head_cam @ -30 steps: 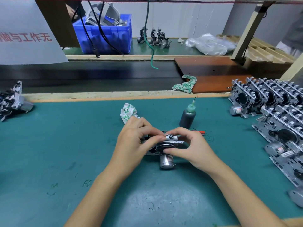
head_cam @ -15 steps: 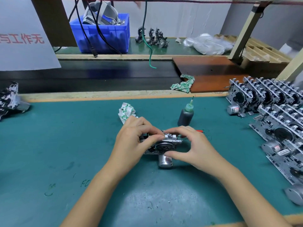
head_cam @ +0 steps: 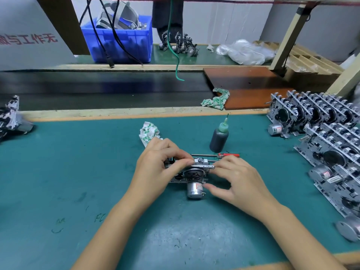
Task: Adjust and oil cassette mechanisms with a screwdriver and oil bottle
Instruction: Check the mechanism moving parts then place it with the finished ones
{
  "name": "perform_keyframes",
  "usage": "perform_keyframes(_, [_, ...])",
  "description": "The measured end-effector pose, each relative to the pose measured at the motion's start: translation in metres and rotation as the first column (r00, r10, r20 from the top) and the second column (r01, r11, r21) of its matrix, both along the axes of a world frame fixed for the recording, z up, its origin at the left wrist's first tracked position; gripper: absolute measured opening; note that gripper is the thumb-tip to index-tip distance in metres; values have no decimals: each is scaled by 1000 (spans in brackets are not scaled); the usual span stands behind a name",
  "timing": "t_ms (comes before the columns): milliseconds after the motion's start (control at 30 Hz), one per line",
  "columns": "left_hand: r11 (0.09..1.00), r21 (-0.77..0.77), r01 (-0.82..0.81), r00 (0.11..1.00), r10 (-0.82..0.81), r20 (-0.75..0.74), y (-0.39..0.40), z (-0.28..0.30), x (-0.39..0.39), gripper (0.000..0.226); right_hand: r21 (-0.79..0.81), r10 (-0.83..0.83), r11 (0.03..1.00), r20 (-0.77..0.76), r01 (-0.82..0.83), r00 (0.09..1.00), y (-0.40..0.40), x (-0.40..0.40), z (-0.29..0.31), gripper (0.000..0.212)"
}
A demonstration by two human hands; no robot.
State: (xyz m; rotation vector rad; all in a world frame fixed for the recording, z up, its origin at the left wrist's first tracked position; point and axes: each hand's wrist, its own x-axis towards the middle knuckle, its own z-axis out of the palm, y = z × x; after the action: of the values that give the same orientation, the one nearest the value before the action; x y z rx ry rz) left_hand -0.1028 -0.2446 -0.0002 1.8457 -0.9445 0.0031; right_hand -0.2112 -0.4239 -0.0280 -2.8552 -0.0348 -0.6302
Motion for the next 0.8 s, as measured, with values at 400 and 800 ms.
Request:
perform_keyframes(400, [1000,11,1,1000,-1,7,1,0,1,12,654,89,756,-135,21,987,16,24,15,32])
perform_keyframes(800, [999,0,38,999,-38,-7,1,0,2,15,698,156,715,-132,-20,979,11,28,15,29])
